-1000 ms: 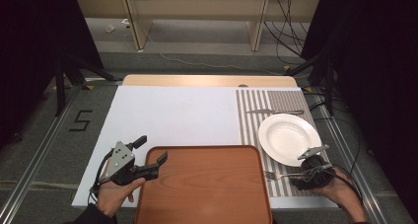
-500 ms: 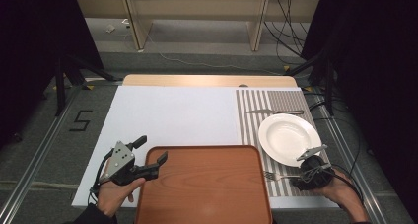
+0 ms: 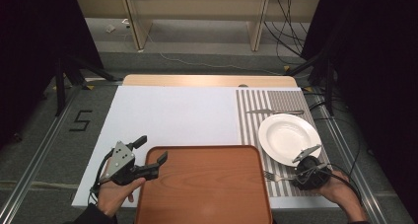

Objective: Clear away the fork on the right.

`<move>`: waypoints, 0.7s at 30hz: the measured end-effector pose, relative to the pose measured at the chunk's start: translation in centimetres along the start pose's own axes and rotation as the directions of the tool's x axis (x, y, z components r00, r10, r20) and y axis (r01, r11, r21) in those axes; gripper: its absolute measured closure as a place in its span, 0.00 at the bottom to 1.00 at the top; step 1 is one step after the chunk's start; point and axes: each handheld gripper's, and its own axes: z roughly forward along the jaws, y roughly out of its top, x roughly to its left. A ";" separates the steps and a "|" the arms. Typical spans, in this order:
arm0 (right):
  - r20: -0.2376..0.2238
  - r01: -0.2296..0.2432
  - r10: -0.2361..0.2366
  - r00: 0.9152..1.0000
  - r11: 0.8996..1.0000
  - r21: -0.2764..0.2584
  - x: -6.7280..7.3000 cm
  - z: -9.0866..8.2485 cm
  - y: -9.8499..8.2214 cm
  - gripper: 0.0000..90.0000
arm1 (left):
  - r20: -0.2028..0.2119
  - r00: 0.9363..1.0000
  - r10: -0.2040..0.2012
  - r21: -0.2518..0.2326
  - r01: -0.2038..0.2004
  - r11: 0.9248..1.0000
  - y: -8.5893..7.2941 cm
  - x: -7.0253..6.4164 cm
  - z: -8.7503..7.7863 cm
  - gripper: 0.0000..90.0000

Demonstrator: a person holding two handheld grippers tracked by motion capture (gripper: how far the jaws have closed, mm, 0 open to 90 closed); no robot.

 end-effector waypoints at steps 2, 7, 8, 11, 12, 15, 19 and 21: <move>-0.001 0.009 -0.009 1.000 1.000 0.003 0.0 0.0 0.1 0.71 | 0.000 1.000 0.000 0.001 0.000 1.000 0.0 0.0 0.0 0.18; -0.003 0.041 -0.041 0.999 0.998 0.038 0.3 -0.1 0.4 0.76 | -0.001 1.000 0.000 0.002 0.000 1.000 0.0 0.0 0.0 0.18; -0.006 0.050 -0.050 0.999 0.998 0.045 0.4 -0.1 0.5 0.77 | -0.001 1.000 0.001 0.002 -0.001 1.000 0.0 0.0 0.0 0.18; -0.009 0.078 -0.077 0.997 0.995 0.060 0.5 0.0 0.7 0.80 | -0.001 1.000 0.002 0.003 -0.002 1.000 0.0 0.0 0.0 0.18; -0.009 0.086 -0.086 0.996 0.994 0.066 0.6 0.0 0.8 0.81 | -0.001 1.000 0.003 0.004 -0.003 1.000 0.0 0.0 0.0 0.18; -0.016 0.133 -0.133 0.991 0.987 0.087 0.8 0.0 1.1 0.86 | -0.001 1.000 0.002 0.003 -0.002 1.000 0.0 0.0 0.1 0.18; -0.022 0.168 -0.167 0.986 0.980 0.103 1.0 0.1 1.4 0.90 | -0.002 1.000 0.002 0.003 -0.002 1.000 0.0 0.0 0.1 0.18; -0.022 0.189 -0.187 0.982 0.976 0.112 1.1 0.1 1.5 0.92 | -0.002 1.000 0.002 0.002 -0.002 1.000 0.0 0.0 0.0 0.18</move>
